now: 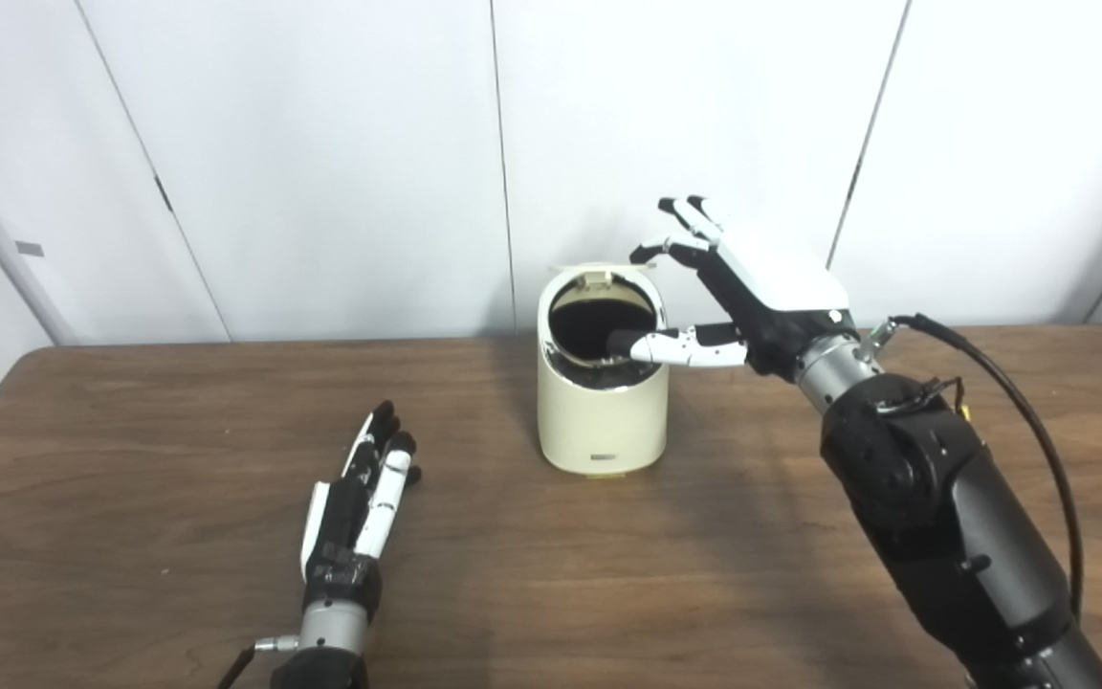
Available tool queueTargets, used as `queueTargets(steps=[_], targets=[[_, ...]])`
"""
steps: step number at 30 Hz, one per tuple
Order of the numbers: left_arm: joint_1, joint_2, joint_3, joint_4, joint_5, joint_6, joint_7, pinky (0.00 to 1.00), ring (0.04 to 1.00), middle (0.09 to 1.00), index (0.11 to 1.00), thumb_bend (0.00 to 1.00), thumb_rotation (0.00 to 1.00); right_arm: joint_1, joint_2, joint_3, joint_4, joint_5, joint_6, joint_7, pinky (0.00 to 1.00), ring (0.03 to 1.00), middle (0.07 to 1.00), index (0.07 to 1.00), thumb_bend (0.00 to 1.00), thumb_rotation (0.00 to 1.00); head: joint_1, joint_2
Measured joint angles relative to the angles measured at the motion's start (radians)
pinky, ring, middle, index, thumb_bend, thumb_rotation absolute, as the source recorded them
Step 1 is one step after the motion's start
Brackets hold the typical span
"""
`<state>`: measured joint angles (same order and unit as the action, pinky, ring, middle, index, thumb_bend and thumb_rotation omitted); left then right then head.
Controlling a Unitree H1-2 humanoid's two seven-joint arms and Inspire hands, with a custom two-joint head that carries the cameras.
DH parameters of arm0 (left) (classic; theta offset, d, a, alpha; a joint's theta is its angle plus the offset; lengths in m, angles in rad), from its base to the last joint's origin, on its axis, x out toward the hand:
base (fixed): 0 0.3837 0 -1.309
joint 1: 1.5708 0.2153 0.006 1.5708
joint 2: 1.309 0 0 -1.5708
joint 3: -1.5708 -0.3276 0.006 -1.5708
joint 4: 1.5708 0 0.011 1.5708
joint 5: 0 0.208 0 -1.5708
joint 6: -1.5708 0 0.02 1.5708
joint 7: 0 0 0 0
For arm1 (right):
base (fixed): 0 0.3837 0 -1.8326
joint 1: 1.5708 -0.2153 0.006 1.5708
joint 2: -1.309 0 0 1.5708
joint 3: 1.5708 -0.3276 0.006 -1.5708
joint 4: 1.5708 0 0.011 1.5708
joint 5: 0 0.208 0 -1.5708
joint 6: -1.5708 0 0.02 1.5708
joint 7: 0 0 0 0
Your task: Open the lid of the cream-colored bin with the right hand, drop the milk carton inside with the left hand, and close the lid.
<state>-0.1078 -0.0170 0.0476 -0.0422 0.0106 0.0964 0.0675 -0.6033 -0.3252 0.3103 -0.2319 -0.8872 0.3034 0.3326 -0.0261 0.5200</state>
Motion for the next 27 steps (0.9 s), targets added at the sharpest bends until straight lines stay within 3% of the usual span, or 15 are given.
queueTargets(steps=[11, 27], targets=[[0.0, 0.0, -0.023, 0.0, 0.024, -0.002, 0.004, 0.85, 0.913, 0.971, 1.0, 0.45, 0.73, 0.0, 0.0, 0.037, 0.002, -0.06, -0.027, 0.023, 0.88, 1.0, 0.974, 0.766, 0.62, 0.87, 0.006, 0.003], [0.0, 0.0, -0.022, -0.003, 0.024, -0.001, 0.002, 0.86, 0.928, 0.983, 1.0, 0.44, 0.73, 0.016, 0.018, 0.042, 0.012, -0.056, -0.051, 0.039, 0.94, 1.0, 0.969, 0.736, 0.6, 0.85, 0.011, 0.023]])
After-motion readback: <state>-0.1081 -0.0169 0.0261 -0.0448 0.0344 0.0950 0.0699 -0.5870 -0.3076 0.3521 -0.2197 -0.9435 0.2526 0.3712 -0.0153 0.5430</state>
